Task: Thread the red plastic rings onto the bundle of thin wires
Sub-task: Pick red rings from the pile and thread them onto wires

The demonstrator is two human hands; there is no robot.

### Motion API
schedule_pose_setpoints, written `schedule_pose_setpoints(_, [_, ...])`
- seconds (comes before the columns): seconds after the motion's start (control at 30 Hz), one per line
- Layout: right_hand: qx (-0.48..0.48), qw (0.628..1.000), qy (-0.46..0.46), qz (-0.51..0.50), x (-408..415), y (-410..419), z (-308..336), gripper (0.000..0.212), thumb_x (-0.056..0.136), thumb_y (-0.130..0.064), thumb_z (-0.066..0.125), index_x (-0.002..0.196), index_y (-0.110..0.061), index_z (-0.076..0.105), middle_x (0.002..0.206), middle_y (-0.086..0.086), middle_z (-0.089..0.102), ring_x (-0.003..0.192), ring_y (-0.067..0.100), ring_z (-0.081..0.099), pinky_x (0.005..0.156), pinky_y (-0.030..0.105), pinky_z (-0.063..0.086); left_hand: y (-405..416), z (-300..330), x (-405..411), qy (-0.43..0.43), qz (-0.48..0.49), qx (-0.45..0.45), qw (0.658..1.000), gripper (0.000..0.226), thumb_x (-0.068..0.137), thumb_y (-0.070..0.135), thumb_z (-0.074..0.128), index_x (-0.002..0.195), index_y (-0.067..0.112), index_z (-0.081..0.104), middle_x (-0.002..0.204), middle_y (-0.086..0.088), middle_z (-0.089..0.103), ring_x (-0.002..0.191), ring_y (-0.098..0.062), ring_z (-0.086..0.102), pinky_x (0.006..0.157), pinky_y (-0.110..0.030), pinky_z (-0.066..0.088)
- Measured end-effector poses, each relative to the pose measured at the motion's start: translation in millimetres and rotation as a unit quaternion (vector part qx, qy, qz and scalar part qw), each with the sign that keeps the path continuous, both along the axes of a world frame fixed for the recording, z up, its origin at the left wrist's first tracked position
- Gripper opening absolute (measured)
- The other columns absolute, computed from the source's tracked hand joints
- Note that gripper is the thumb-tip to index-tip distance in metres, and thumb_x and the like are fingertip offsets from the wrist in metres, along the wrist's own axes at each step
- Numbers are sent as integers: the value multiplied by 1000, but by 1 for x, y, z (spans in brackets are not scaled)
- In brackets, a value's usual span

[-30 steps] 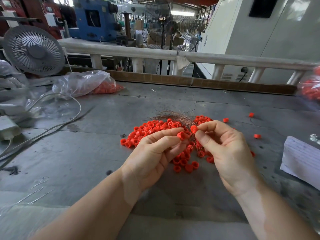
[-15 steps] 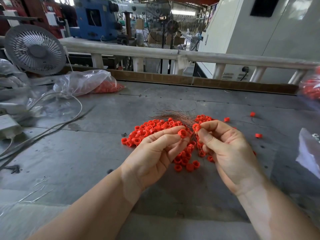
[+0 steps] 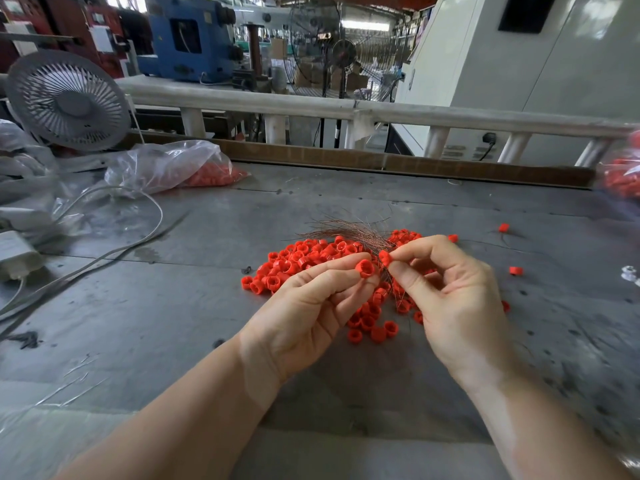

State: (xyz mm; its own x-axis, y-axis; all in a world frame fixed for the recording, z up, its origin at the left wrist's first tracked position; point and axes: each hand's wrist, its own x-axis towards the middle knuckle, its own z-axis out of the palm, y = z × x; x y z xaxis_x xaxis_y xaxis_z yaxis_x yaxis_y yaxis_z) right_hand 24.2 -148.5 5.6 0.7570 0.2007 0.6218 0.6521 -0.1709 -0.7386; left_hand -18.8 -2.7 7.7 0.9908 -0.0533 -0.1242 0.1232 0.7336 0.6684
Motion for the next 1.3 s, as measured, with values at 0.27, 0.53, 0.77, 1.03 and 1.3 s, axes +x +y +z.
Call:
schedule_pose_setpoints(0.27, [-93,978,-173,-67,-7,0,3,5,82,-3,64,79,-6,67,81,-4,58,80,3,51,76,12,39,1,0,1,-2,-9,-6,1000,23,63,0,62,80,4,77,80,-13,73,73,-15,71,59,-18,55])
schedule_pose_setpoints(0.53, [-172,945,-258,-104,-11,2,2,11,85,-8,61,80,-2,70,82,5,63,76,24,58,76,27,46,1,-2,0,2,-8,11,1000,25,61,0,63,83,3,76,82,-16,72,73,-16,71,61,-19,56])
schedule_pose_setpoints(0.77, [-188,939,-269,-105,-11,1,2,11,86,-6,60,80,-3,70,82,5,64,74,25,58,73,33,47,1,-1,0,6,-7,15,1000,27,62,-1,63,87,-1,74,84,-17,72,74,-17,71,62,-19,56])
schedule_pose_setpoints(1.03, [-212,927,-287,-118,-11,0,2,11,86,-6,60,79,-4,69,81,4,63,72,24,56,70,32,46,0,-2,0,3,2,35,999,25,62,0,64,84,0,74,82,-15,72,73,-16,71,62,-19,56])
schedule_pose_setpoints(1.3, [-235,923,-281,-119,-11,-1,1,11,86,-7,60,79,-5,68,80,3,62,71,22,54,68,32,46,-1,-3,0,-5,25,63,998,25,64,-1,63,87,-4,72,80,-15,71,72,-15,70,64,-19,56])
